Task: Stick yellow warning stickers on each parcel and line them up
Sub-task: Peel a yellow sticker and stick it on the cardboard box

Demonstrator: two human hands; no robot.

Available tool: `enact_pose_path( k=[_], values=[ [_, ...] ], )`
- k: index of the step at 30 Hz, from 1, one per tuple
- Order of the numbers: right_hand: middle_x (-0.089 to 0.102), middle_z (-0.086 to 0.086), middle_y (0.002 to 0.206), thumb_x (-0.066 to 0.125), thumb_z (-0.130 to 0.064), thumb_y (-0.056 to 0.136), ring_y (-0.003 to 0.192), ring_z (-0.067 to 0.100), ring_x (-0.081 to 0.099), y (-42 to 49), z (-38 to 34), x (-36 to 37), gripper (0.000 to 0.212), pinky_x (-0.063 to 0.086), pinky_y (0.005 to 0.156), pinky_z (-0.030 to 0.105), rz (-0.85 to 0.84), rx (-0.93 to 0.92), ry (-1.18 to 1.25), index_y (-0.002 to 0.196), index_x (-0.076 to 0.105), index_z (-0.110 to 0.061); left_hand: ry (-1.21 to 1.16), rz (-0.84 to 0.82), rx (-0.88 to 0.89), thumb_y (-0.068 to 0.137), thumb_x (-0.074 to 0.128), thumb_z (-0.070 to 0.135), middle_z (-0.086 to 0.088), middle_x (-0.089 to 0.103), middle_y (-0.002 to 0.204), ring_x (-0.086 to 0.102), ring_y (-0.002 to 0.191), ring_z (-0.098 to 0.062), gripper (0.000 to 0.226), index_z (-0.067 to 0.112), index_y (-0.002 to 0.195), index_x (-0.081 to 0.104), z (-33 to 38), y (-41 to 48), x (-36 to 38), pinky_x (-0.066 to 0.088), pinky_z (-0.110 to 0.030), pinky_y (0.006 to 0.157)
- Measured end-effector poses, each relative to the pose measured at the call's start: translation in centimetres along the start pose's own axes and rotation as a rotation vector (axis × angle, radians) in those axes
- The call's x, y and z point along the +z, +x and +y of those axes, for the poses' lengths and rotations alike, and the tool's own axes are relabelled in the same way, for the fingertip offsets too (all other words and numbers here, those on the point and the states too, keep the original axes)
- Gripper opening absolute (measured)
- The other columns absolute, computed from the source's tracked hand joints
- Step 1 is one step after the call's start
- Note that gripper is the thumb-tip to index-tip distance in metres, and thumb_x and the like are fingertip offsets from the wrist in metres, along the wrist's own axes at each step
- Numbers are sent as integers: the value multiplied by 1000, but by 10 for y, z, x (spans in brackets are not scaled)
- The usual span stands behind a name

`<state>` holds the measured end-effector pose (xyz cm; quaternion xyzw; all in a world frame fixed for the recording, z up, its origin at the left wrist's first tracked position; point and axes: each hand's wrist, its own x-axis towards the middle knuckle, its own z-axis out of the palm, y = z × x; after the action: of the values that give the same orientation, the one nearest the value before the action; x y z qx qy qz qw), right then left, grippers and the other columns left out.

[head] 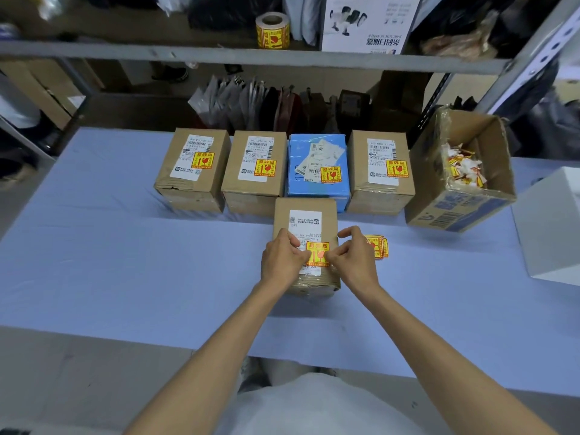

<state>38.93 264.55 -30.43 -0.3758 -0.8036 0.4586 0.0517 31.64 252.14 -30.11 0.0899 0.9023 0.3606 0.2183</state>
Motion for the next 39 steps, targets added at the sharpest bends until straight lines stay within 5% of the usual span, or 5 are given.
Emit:
enact_pose_path(
  k=[7,12,27,33,39],
  values=[
    [51,1,88,76,-24,75,77,22,51,3,-3,-12,27,35,60,31,3,-111,-380,85,54,-12,231,62,69,76,74,37,4,63,93,60,88,-25,34,21,89,47,1,-1,-5,42,-31,68],
    [60,-5,88,80,-23,72,83,13,57,4,12,-20,15,43,67,29,-107,-253,-132,82,70,-25,-31,-12,187,73,81,28,8,60,69,61,71,-12,23,26,88,63,-13,-2,-15,48,-30,66],
    [62,0,120,76,-23,80,109,20,56,-3,26,2,27,49,86,32,-42,-364,-127,105,75,-13,246,-110,326,75,74,47,7,59,102,57,93,-13,43,39,116,67,-17,2,-16,46,-31,76],
    [66,1,110,67,-16,87,104,19,58,0,13,-4,16,49,83,30,49,-389,-201,100,74,-12,-113,-66,192,81,66,11,-2,60,94,53,73,-6,26,30,98,71,-23,13,-34,45,-22,70],
    [66,1,98,72,-10,80,82,11,62,2,-42,6,25,54,71,27,-40,-522,-52,105,68,-13,-404,-306,100,92,35,-10,-3,42,106,46,83,-8,35,15,115,42,15,23,-52,44,-12,63]
  ],
)
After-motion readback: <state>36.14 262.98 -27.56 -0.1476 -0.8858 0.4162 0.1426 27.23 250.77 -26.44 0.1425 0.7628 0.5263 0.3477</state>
